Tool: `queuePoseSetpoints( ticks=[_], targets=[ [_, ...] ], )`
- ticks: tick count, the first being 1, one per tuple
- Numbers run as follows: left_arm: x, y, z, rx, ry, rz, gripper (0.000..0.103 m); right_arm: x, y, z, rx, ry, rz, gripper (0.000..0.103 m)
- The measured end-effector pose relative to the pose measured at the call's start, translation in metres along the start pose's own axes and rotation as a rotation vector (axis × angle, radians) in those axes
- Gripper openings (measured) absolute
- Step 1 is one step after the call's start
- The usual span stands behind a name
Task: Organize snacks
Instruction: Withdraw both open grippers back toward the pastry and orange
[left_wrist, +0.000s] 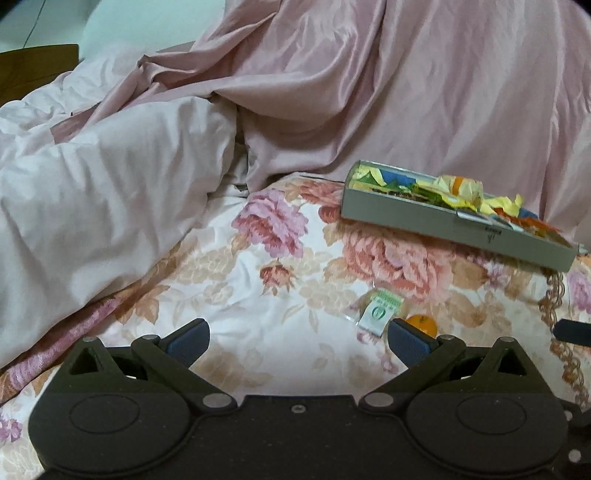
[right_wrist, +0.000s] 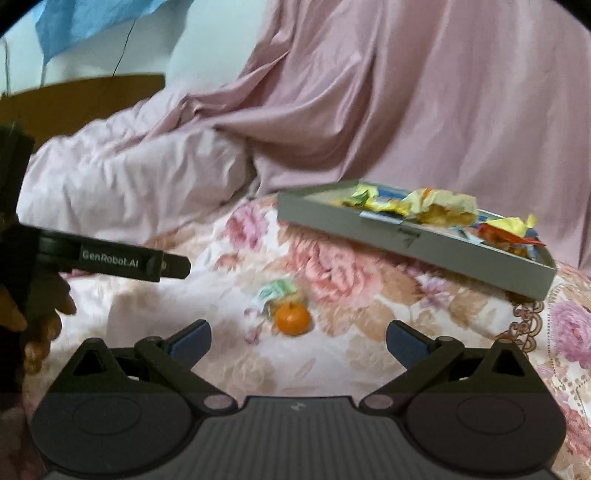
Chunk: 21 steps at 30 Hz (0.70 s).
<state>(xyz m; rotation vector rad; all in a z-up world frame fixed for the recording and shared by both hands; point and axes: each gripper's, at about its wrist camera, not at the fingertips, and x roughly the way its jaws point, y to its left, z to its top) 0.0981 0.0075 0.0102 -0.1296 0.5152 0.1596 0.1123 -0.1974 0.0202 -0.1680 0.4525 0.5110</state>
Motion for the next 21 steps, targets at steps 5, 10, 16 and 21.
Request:
queuePoseSetpoints(
  ticks=[5, 10, 16, 21],
  targets=[
    [0.005, 0.004, -0.007, 0.023, 0.014, -0.017, 0.102, 0.009, -0.003, -0.003, 0.028, 0.057, -0.010, 0.103],
    [0.013, 0.004, -0.011, 0.039, 0.036, -0.027, 0.102, 0.017, -0.008, -0.003, 0.053, 0.088, -0.019, 0.103],
    [0.022, 0.002, -0.011, 0.046, 0.054, -0.027, 0.102, 0.028, -0.005, -0.002, 0.022, 0.126, -0.033, 0.103],
    [0.030, 0.001, -0.006, 0.040, 0.071, -0.028, 0.102, 0.035, -0.005, 0.002, -0.015, 0.130, -0.034, 0.103]
  ],
)
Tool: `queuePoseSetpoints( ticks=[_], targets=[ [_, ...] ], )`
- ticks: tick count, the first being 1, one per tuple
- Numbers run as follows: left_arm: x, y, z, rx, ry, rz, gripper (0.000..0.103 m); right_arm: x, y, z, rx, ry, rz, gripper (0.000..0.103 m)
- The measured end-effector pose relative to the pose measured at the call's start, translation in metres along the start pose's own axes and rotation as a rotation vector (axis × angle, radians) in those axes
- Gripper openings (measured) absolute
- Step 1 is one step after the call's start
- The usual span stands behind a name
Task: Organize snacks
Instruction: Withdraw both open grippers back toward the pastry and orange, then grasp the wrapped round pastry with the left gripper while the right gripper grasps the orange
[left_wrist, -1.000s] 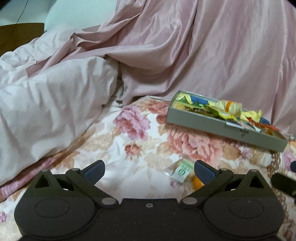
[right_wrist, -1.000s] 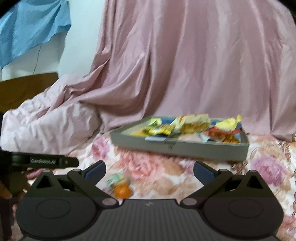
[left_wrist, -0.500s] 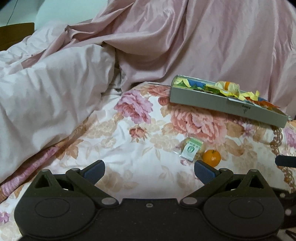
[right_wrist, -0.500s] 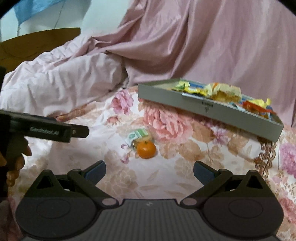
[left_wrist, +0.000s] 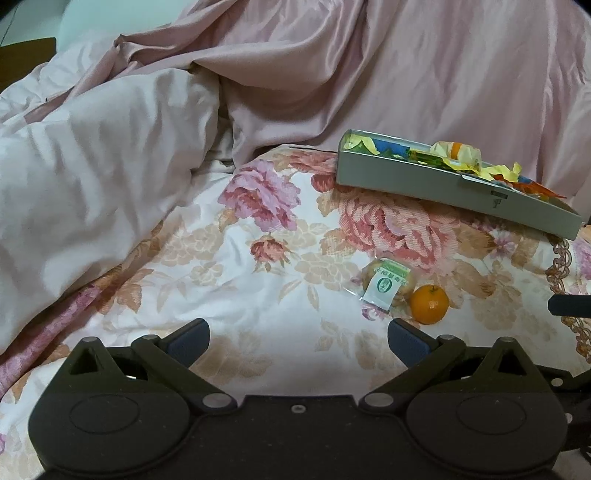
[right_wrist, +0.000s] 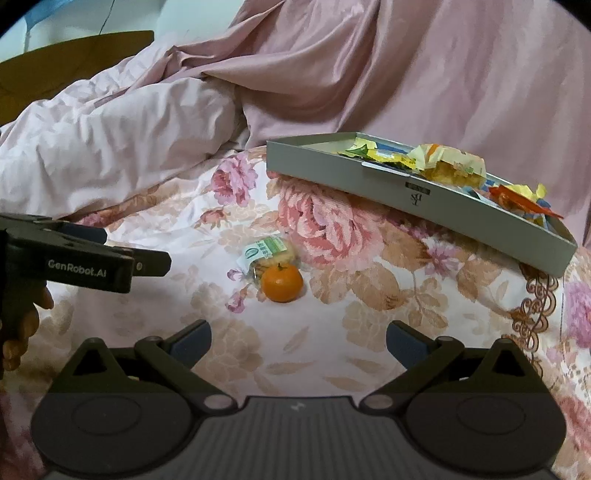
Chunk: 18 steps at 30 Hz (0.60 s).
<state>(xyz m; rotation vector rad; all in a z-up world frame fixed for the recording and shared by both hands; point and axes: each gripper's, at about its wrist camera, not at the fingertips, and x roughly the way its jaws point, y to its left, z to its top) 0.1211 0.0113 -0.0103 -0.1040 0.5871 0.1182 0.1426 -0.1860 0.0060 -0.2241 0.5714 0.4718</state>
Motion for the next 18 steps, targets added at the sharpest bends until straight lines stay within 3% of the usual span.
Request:
queuePoseSetpoints(
  ticks=[6, 12, 18],
  targets=[
    [0.013, -0.002, 0.008, -0.006, 0.023, -0.007, 0.102, 0.010, -0.002, 0.007, -0.089, 0.004, 0.034, 0.103],
    [0.030, -0.009, 0.013, 0.015, 0.061, -0.020, 0.102, 0.026, 0.007, 0.004, -0.292, -0.017, 0.059, 0.103],
    [0.052, -0.018, 0.022, 0.038, 0.081, -0.034, 0.102, 0.054, -0.001, 0.008, -0.260, -0.020, 0.069, 0.103]
  ],
)
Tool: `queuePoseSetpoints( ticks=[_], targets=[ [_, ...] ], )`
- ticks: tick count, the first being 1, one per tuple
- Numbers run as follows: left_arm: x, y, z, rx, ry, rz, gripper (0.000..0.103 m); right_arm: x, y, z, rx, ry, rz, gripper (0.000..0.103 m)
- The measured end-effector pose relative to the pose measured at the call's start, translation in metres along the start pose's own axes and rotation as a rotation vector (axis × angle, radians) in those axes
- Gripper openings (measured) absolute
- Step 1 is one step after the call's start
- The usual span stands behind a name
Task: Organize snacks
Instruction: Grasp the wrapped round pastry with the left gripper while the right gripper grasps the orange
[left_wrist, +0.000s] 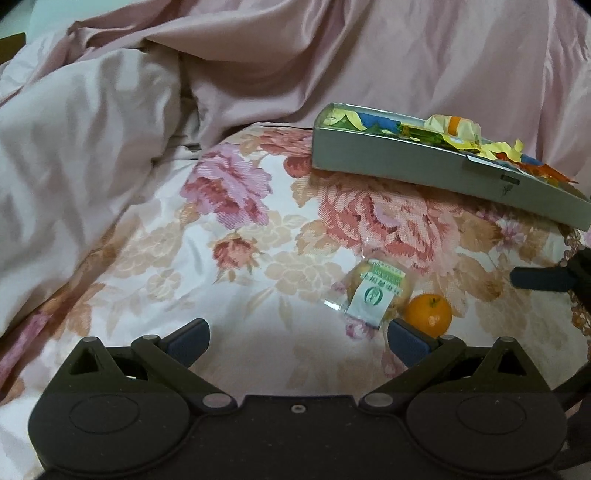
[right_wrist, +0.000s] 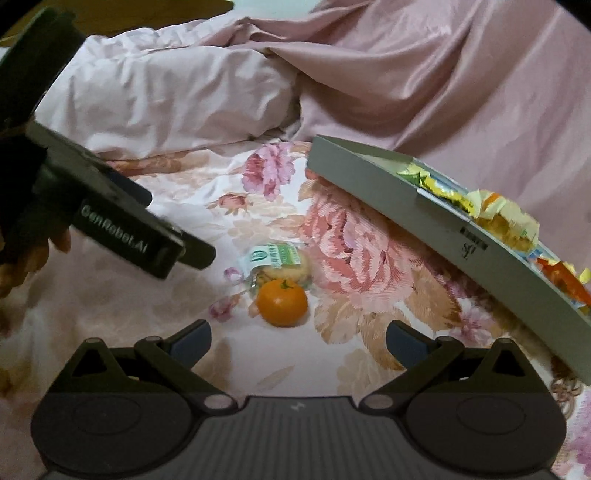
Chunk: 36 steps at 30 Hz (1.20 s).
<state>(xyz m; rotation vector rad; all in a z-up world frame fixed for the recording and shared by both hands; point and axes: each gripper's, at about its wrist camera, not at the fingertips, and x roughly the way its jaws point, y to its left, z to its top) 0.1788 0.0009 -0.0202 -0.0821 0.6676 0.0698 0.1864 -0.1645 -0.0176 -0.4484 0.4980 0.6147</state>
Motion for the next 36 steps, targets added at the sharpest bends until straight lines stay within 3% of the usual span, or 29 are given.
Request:
queuePoseSetpoints(
  ticks=[13, 21, 27, 36],
  targets=[
    [0.031, -0.007, 0.023, -0.089, 0.010, -0.017, 0.102, 0.034, 0.009, -0.002, -0.081, -0.015, 0.024, 0.098],
    [0.032, -0.012, 0.027, -0.080, 0.017, -0.005, 0.102, 0.037, 0.000, 0.003, -0.050, -0.027, 0.068, 0.071],
    [0.033, -0.016, 0.027, -0.069, 0.021, 0.028, 0.102, 0.037, -0.001, 0.005, -0.046, -0.010, 0.094, 0.041],
    [0.033, -0.022, 0.028, -0.043, 0.028, 0.014, 0.102, 0.026, -0.011, 0.006, -0.034, 0.030, 0.082, 0.040]
  ],
)
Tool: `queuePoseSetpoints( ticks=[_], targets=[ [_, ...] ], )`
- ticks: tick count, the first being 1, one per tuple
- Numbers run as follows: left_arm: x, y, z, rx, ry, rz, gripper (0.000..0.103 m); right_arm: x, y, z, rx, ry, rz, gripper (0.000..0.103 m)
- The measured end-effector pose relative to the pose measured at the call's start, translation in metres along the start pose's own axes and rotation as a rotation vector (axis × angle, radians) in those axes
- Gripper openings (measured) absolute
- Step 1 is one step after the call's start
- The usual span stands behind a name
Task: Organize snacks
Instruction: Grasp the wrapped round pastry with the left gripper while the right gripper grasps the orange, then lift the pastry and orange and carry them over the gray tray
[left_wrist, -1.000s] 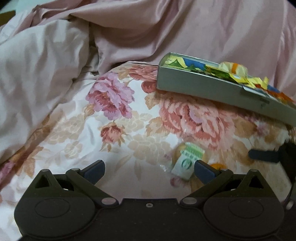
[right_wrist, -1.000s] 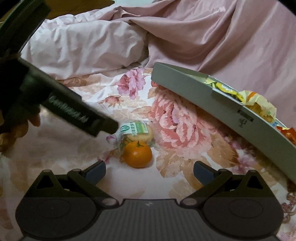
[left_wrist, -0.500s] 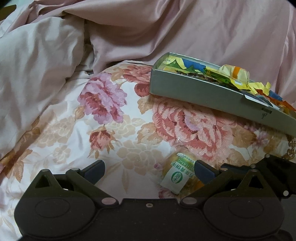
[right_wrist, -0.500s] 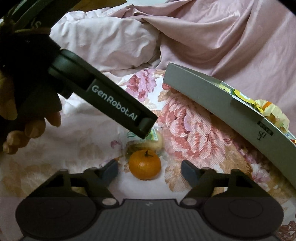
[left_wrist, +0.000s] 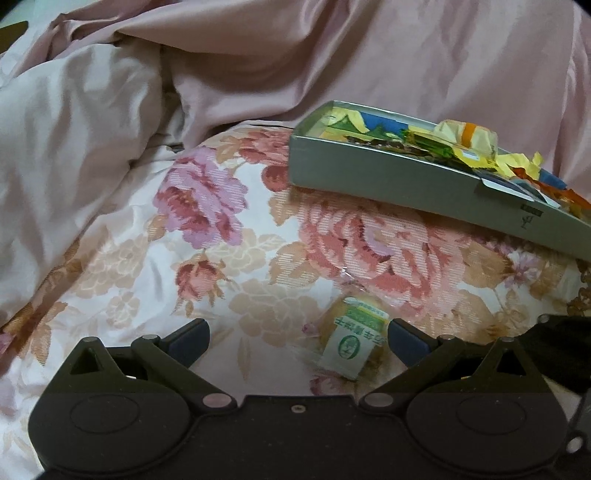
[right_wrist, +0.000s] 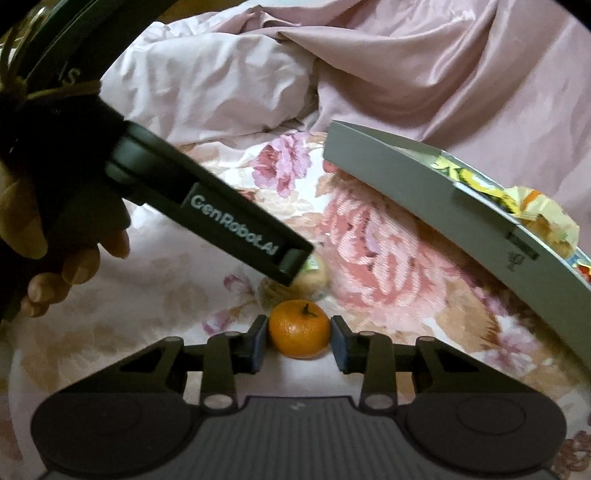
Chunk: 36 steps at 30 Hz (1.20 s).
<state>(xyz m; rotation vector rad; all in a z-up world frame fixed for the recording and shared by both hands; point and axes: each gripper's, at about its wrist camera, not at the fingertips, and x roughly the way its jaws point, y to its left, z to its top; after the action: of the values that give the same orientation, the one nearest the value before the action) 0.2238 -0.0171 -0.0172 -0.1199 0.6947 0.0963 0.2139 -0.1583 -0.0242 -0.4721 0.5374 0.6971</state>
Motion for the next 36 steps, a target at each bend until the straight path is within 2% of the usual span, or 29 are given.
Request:
queuePoseSetpoints(
  ticks=[5, 12, 15, 23, 27, 30, 32, 36],
  targets=[
    [0.006, -0.006, -0.002, 0.022, 0.006, -0.031, 0.102, -0.022, -0.019, -0.003, 0.030, 0.050, -0.015, 0.040],
    [0.014, -0.018, -0.005, 0.123, 0.017, -0.054, 0.102, -0.034, -0.047, -0.002, 0.111, 0.021, -0.053, 0.040],
    [0.017, -0.024, -0.005, 0.153, 0.021, -0.048, 0.099, -0.034, -0.051, -0.003, 0.120, 0.013, -0.060, 0.040],
    [0.023, -0.035, -0.007, 0.212, 0.030, -0.062, 0.079, -0.037, -0.048, 0.000, 0.112, -0.006, -0.064, 0.040],
    [0.023, -0.039, -0.006, 0.205, 0.037, -0.066, 0.073, -0.038, -0.047, 0.001, 0.117, -0.012, -0.069, 0.040],
    [0.023, -0.040, -0.007, 0.192, 0.040, -0.070, 0.065, -0.039, -0.046, 0.002, 0.118, -0.016, -0.071, 0.040],
    [0.023, -0.041, -0.007, 0.197, 0.041, -0.069, 0.056, -0.040, -0.046, 0.002, 0.120, -0.019, -0.073, 0.040],
    [0.022, -0.044, -0.007, 0.205, 0.040, -0.065, 0.052, -0.040, -0.046, 0.001, 0.126, -0.025, -0.077, 0.040]
  ],
)
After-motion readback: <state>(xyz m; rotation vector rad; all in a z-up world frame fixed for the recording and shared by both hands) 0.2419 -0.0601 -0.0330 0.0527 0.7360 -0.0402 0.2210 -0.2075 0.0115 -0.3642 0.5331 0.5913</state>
